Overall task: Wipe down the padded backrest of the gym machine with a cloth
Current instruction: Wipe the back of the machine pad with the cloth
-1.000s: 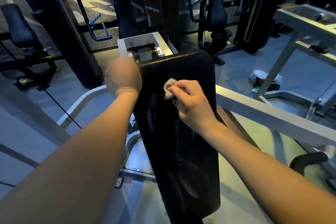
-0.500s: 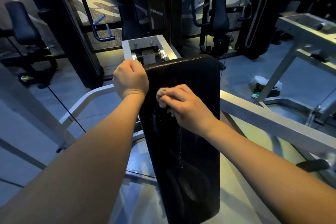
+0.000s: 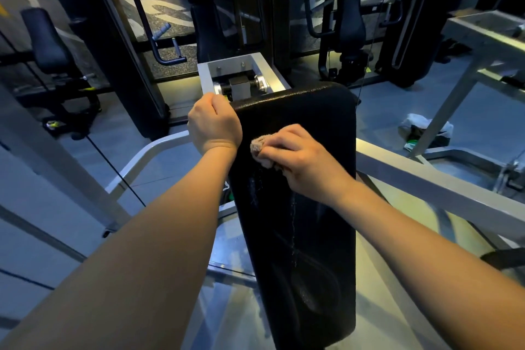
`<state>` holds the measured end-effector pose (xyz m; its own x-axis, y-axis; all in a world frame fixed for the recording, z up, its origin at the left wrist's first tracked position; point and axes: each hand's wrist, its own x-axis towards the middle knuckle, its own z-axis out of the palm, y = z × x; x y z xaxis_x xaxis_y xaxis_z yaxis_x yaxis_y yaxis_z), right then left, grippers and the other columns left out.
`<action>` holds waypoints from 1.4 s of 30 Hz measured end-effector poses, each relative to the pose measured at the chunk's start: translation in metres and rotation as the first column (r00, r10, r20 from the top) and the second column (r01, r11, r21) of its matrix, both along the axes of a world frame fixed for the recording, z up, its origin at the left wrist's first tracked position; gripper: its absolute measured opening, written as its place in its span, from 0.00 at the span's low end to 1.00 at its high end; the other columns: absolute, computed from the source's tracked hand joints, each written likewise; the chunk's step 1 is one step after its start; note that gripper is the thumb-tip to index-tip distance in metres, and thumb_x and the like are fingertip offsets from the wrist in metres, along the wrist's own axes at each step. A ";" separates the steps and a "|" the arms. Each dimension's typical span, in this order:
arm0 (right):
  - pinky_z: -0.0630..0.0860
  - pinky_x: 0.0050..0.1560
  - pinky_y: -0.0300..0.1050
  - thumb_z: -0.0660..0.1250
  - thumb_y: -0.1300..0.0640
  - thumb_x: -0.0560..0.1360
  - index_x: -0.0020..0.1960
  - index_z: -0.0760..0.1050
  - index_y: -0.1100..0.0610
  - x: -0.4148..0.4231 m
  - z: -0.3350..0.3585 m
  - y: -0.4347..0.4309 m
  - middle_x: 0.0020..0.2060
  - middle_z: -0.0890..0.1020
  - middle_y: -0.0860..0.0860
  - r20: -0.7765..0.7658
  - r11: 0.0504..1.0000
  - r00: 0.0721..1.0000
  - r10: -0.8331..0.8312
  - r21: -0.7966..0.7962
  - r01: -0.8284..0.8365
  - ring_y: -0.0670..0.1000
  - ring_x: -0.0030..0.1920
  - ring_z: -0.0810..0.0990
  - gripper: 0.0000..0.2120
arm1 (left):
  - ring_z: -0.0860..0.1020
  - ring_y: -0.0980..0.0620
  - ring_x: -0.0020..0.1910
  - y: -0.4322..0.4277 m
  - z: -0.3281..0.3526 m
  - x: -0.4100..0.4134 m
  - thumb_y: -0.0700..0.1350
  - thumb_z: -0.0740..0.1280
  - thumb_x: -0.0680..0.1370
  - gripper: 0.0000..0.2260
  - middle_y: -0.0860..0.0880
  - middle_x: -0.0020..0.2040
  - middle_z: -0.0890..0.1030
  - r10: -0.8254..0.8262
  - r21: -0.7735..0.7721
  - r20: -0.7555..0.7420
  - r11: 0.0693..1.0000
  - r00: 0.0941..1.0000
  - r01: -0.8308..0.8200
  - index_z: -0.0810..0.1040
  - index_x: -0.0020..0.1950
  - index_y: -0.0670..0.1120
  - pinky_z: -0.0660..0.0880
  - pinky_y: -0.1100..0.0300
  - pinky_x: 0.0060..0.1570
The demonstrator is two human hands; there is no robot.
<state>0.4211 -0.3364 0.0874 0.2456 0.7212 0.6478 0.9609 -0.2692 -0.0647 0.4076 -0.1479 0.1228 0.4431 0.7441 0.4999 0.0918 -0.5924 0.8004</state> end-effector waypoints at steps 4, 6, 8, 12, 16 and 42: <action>0.75 0.55 0.45 0.65 0.68 0.76 0.55 0.84 0.62 0.019 0.046 0.016 0.52 0.83 0.56 -0.026 0.963 0.995 -0.096 0.252 0.100 0.59 0.54 0.77 0.11 | 0.73 0.48 0.38 0.001 0.001 0.000 0.49 0.52 0.74 0.21 0.45 0.37 0.78 -0.010 -0.011 -0.013 1.000 1.000 0.009 0.81 0.42 0.40 0.61 0.61 0.31; 0.75 0.56 0.46 0.62 0.65 0.77 0.52 0.84 0.62 0.019 0.053 0.031 0.51 0.84 0.55 -0.050 0.952 0.993 -0.104 0.283 0.114 0.58 0.54 0.77 0.11 | 0.72 0.48 0.38 0.001 0.001 0.000 0.49 0.52 0.74 0.21 0.45 0.37 0.79 -0.011 -0.011 -0.013 1.000 1.000 0.011 0.81 0.42 0.40 0.61 0.61 0.31; 0.74 0.58 0.47 0.63 0.67 0.76 0.54 0.83 0.62 0.012 0.041 0.036 0.53 0.83 0.55 -0.071 0.959 0.992 -0.102 0.258 0.117 0.58 0.56 0.76 0.12 | 0.73 0.47 0.38 0.002 0.001 0.001 0.49 0.52 0.75 0.21 0.45 0.37 0.79 -0.010 -0.017 -0.015 1.000 1.000 0.010 0.81 0.41 0.40 0.62 0.60 0.31; 0.72 0.56 0.42 0.63 0.65 0.76 0.57 0.83 0.60 0.004 0.019 0.011 0.55 0.82 0.54 -0.025 0.996 1.000 -0.006 0.084 0.008 0.56 0.58 0.74 0.14 | 0.74 0.48 0.39 0.002 -0.001 0.001 0.49 0.52 0.75 0.21 0.46 0.37 0.78 -0.025 -0.038 -0.001 0.999 1.000 0.025 0.81 0.41 0.40 0.63 0.61 0.32; 0.72 0.56 0.42 0.67 0.69 0.75 0.55 0.84 0.60 0.026 0.039 0.000 0.52 0.83 0.55 -0.074 0.957 0.985 -0.154 0.235 0.168 0.58 0.55 0.77 0.12 | 0.72 0.51 0.38 0.002 0.000 0.000 0.48 0.52 0.75 0.20 0.48 0.37 0.78 -0.046 -0.052 0.004 0.998 0.999 0.046 0.81 0.40 0.42 0.62 0.63 0.31; 0.69 0.59 0.38 0.61 0.64 0.81 0.63 0.81 0.54 -0.014 0.094 0.074 0.59 0.84 0.52 -0.288 0.925 0.881 -0.376 -0.172 0.339 0.53 0.61 0.78 0.15 | 0.77 0.59 0.56 0.036 -0.034 -0.088 0.51 0.72 0.76 0.22 0.53 0.60 0.75 -0.635 -0.350 -0.097 0.743 0.766 0.571 0.72 0.68 0.50 0.72 0.66 0.54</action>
